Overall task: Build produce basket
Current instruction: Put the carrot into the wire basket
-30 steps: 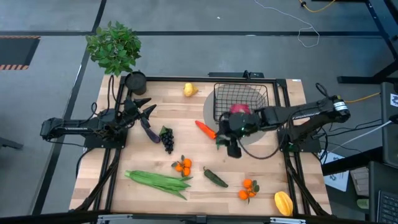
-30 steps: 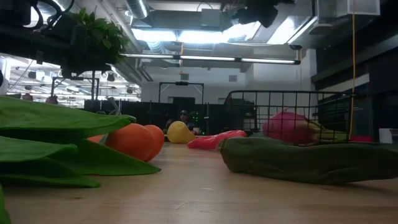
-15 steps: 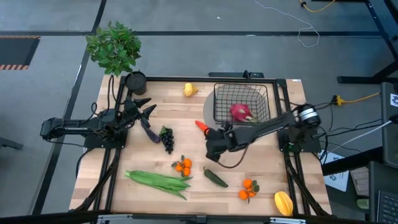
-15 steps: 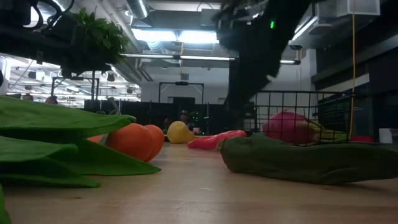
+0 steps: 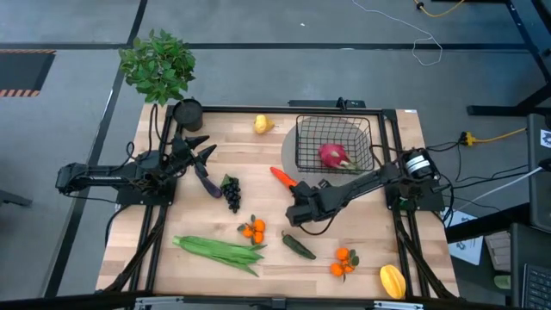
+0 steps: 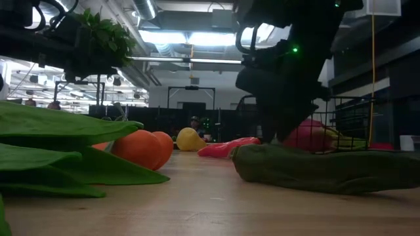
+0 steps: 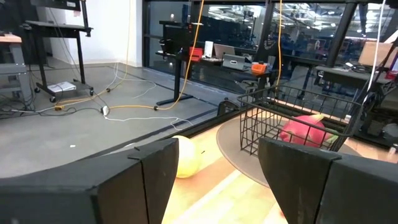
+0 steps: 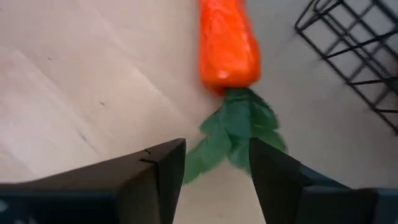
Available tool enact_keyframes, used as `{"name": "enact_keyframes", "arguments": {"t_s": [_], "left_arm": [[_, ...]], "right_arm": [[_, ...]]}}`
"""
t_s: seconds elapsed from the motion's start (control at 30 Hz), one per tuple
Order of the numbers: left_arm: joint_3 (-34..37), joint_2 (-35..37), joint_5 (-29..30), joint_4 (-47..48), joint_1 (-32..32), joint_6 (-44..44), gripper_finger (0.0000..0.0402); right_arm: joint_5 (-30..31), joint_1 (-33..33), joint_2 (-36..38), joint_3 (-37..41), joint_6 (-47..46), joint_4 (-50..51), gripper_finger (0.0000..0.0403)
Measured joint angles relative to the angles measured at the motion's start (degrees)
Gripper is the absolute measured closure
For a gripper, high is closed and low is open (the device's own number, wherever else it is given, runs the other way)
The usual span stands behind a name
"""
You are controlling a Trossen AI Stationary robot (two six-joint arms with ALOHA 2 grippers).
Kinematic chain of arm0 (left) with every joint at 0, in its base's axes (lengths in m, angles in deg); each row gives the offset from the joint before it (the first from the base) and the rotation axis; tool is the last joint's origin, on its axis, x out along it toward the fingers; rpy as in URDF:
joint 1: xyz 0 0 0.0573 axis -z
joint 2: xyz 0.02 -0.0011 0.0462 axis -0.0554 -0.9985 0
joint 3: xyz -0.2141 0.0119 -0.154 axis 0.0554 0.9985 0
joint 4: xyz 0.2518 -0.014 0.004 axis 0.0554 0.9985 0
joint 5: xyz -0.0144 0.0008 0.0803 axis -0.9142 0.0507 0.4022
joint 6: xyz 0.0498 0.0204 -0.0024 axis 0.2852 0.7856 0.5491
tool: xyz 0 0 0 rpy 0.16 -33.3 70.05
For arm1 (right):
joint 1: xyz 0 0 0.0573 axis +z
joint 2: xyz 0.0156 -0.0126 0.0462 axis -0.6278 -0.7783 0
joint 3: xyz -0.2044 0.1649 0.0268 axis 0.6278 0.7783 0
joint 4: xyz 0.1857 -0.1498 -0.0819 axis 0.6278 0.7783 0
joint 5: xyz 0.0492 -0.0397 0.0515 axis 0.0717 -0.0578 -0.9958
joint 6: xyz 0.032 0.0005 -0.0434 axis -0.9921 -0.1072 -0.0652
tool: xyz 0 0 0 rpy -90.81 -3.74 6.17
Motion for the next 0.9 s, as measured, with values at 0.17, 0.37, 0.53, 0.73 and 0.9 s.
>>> {"name": "enact_keyframes", "arguments": {"t_s": [0.17, 0.37, 0.53, 0.73, 0.9], "left_arm": [[0.00, 0.00, 0.00, 0.00, 0.00, 0.00, 0.0191], [0.00, 0.01, 0.00, 0.01, 0.01, 0.00, 0.0191], [0.00, 0.00, 0.00, -0.02, 0.02, 0.00, 0.0191], [0.00, -0.01, -0.02, -0.01, 0.00, 0.00, 0.0191], [0.00, 0.02, 0.00, 0.00, 0.02, 0.00, 0.0191]], "right_arm": [[0.16, -0.20, -1.97, -0.02, -0.01, -0.05, 0.0239], [0.62, -0.24, -4.03, -0.02, 0.28, -2.71, 0.0239], [2.34, -0.24, -4.01, -0.02, 0.71, -3.41, 0.0256], [2.12, 0.08, -4.01, -0.29, 2.49, -2.87, 0.0364], [1.55, 1.20, -3.96, -3.18, 8.98, -1.67, 0.0399]]}}
